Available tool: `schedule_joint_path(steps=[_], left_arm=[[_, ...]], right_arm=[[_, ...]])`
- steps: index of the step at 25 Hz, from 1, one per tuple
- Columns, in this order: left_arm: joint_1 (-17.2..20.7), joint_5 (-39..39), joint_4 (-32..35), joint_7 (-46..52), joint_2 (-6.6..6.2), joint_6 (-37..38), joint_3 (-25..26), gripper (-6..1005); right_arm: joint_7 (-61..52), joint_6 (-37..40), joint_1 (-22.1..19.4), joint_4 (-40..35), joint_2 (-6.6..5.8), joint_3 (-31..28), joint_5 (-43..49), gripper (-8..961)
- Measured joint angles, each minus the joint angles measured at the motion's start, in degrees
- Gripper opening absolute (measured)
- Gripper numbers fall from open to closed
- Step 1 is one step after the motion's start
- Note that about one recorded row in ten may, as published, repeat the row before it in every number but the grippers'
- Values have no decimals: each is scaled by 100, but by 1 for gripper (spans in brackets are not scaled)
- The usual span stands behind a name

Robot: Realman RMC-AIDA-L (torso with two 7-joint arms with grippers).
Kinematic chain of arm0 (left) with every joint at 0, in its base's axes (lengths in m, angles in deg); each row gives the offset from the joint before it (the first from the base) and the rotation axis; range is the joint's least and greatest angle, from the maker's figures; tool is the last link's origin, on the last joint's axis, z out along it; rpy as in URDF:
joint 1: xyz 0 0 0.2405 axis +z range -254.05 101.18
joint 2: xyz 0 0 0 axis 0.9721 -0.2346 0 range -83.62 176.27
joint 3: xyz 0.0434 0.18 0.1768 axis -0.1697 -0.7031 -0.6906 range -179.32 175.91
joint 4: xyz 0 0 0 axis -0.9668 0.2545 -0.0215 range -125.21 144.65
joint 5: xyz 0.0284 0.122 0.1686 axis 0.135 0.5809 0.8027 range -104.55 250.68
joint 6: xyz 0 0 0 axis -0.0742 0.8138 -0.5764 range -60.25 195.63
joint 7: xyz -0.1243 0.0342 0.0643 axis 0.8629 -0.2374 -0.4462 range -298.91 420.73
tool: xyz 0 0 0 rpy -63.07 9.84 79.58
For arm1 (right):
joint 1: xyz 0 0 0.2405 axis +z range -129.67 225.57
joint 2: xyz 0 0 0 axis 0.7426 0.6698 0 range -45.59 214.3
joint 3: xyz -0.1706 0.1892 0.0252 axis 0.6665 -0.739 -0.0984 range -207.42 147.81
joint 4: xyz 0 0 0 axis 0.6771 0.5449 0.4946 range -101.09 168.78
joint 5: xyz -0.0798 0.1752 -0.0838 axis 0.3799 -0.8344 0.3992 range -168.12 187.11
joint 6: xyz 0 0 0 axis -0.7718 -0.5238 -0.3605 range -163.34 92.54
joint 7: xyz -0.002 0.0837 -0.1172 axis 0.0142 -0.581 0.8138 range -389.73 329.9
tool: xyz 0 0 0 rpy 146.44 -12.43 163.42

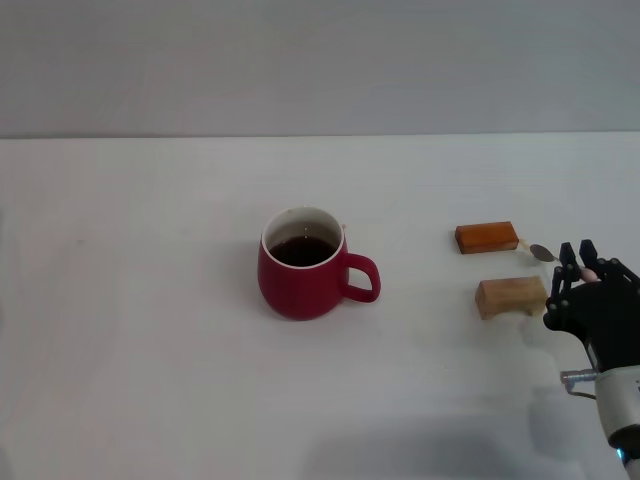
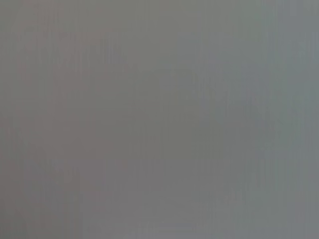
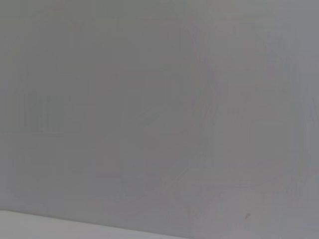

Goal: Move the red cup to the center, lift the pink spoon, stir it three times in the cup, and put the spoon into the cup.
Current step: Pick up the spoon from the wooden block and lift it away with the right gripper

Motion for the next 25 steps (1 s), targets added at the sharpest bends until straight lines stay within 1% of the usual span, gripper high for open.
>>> schedule_joint_path(steps=[10, 25], left_arm=[[0, 0, 9, 0, 0, -2, -13, 844], [0, 0, 9, 0, 6, -6, -15, 844]], right_arm=[[246, 77, -56, 137, 1, -88, 0, 135], [289, 171, -124, 229, -6, -247, 0, 134]])
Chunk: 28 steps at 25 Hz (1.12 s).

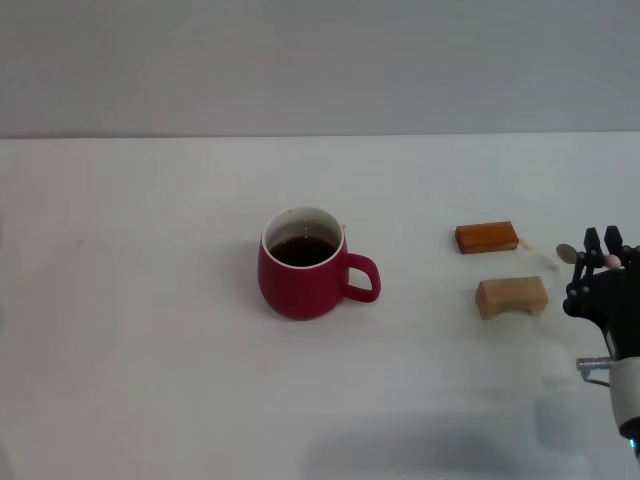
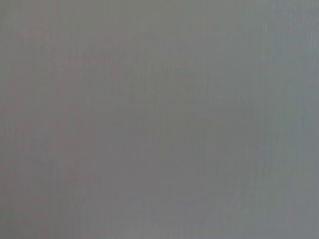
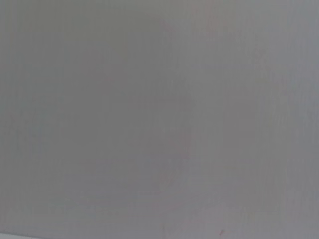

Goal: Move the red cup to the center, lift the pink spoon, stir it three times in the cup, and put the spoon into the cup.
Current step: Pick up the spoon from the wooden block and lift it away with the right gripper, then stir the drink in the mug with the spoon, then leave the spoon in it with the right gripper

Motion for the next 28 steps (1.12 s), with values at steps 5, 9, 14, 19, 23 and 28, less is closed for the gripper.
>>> schedule_joint_path(steps=[5, 9, 14, 19, 23, 28], left_arm=[[-10, 0, 0, 0, 3, -5, -6, 844], [-14, 0, 0, 0, 3, -5, -7, 844], [-34, 0, 0, 0, 3, -6, -16, 844], [-40, 0, 0, 0, 10, -8, -16, 844], [-43, 0, 0, 0, 12, -12, -23, 844], [-44, 0, 0, 0, 12, -14, -25, 844]], right_arm=[[62, 38, 3, 11, 0, -33, 0, 134], [212, 47, 19, 84, 4, -62, 0, 133], [294, 54, 56, 163, 4, -109, 33, 133], [296, 55, 163, 197, 2, -112, 44, 133], [299, 54, 266, 200, 2, -113, 53, 133], [479, 61, 377, 268, -6, -116, 68, 134]])
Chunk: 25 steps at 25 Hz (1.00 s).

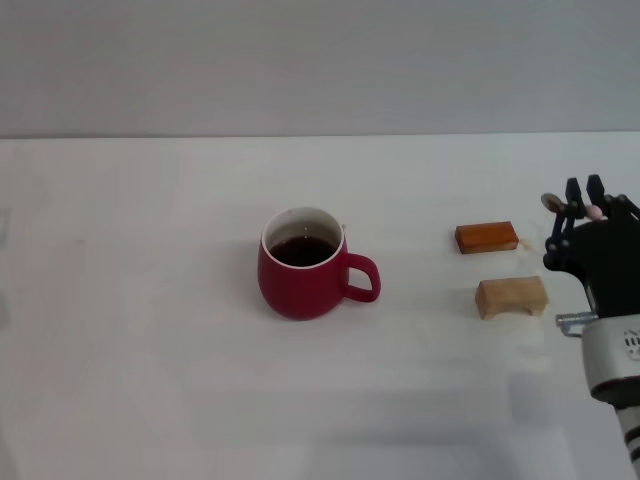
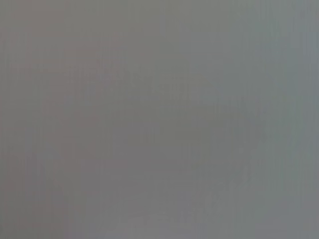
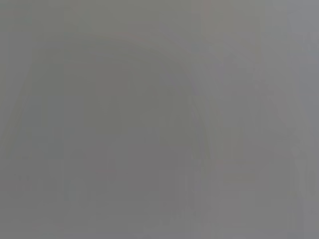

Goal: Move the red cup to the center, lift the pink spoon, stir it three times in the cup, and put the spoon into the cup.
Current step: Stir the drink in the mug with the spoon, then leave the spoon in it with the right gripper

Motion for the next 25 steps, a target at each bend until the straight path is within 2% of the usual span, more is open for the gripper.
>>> schedule_joint_path(steps=[25], left_arm=[[-8, 0, -1, 4, 0, 1, 17, 844]], right_arm=[[260, -13, 649, 602, 14, 60, 262, 133]])
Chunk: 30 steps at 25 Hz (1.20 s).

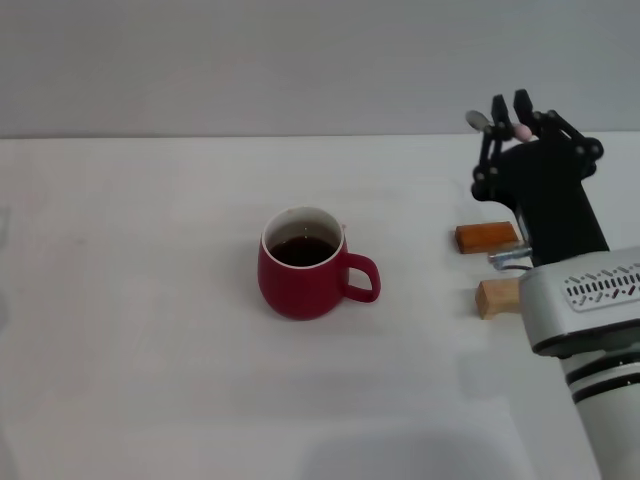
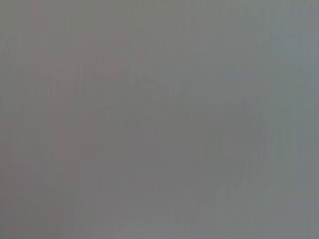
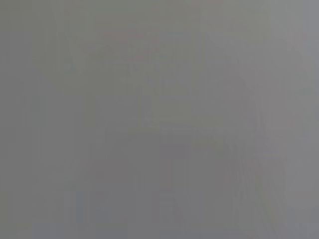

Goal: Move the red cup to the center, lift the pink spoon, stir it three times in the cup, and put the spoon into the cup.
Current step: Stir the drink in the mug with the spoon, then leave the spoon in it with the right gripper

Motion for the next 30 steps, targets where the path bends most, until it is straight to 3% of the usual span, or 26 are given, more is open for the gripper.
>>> schedule_joint_path(steps=[30], left_arm=[[-34, 0, -52, -5, -18, 0, 27, 844]], right_arm=[[9, -1152, 318, 736, 20, 23, 278, 133]])
